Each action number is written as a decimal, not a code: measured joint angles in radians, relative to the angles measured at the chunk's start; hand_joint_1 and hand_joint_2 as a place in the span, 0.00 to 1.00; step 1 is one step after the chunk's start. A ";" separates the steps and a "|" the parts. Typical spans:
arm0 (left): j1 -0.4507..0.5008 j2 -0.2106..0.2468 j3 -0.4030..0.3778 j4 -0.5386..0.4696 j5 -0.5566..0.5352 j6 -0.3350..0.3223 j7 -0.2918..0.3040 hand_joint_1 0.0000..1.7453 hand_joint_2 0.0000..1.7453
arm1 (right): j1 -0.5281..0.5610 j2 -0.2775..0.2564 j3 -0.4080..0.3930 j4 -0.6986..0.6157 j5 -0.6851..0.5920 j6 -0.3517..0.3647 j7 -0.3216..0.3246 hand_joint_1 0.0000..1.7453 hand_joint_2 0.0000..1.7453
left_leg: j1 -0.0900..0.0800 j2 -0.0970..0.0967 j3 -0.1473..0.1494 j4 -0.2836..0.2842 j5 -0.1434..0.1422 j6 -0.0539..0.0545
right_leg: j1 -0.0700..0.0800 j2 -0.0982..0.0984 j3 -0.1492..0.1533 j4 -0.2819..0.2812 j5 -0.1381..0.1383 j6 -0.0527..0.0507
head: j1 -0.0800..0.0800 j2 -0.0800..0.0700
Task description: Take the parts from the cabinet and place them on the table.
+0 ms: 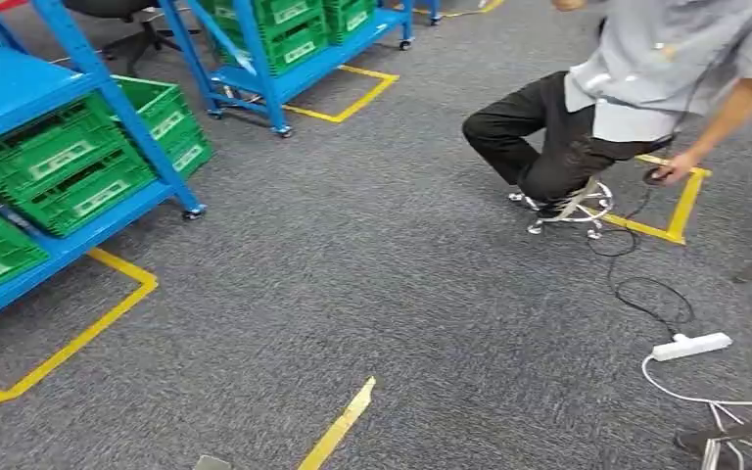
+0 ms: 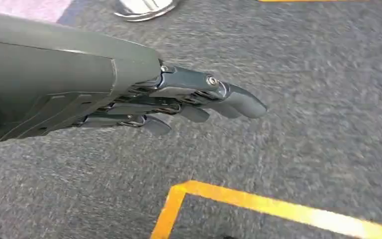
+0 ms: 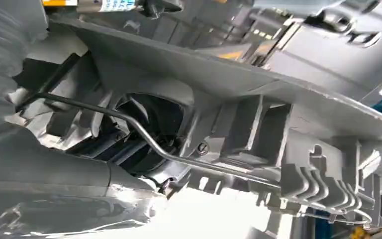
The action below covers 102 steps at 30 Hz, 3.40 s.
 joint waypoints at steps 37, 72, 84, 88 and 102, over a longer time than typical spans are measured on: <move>0.001 0.003 -0.006 -0.009 -0.008 -0.015 0.006 0.00 1.00 | 0.008 0.022 -0.164 -0.027 0.016 0.020 -0.035 0.94 1.00 | -0.006 -0.106 0.131 -0.310 0.164 0.041 | 0.006 0.082 -0.019 0.011 0.011 0.007 | 0.001 0.000; 0.006 -0.003 -0.023 -0.018 -0.008 -0.015 0.013 0.00 1.00 | 0.045 0.029 -0.065 -0.011 0.107 0.018 0.042 0.94 1.00 | 0.004 -0.039 0.121 -0.327 0.183 0.041 | -0.001 0.045 -0.042 0.040 -0.016 0.036 | 0.005 0.000; 0.008 -0.006 -0.023 -0.018 -0.008 -0.016 0.013 0.00 1.00 | 0.044 0.029 -0.057 -0.011 0.105 0.017 0.044 0.94 1.00 | -0.013 0.099 0.128 -0.322 0.171 0.023 | 0.005 -0.082 0.016 0.002 -0.020 0.028 | 0.011 0.000; 0.001 -0.006 -0.023 -0.018 -0.008 -0.018 0.013 0.00 1.00 | 0.045 0.029 -0.058 -0.013 0.101 0.017 0.045 0.94 1.00 | -0.003 0.033 0.110 -0.263 0.118 -0.001 | 0.001 -0.045 0.015 -0.005 -0.010 0.003 | 0.007 0.000; 0.001 -0.001 -0.027 -0.018 -0.016 -0.019 0.012 0.00 1.00 | 0.021 0.008 0.017 0.000 0.119 0.034 0.036 0.94 1.00 | 0.008 -0.053 0.120 -0.335 0.189 0.036 | -0.001 0.090 -0.021 0.007 0.000 0.027 | 0.005 0.000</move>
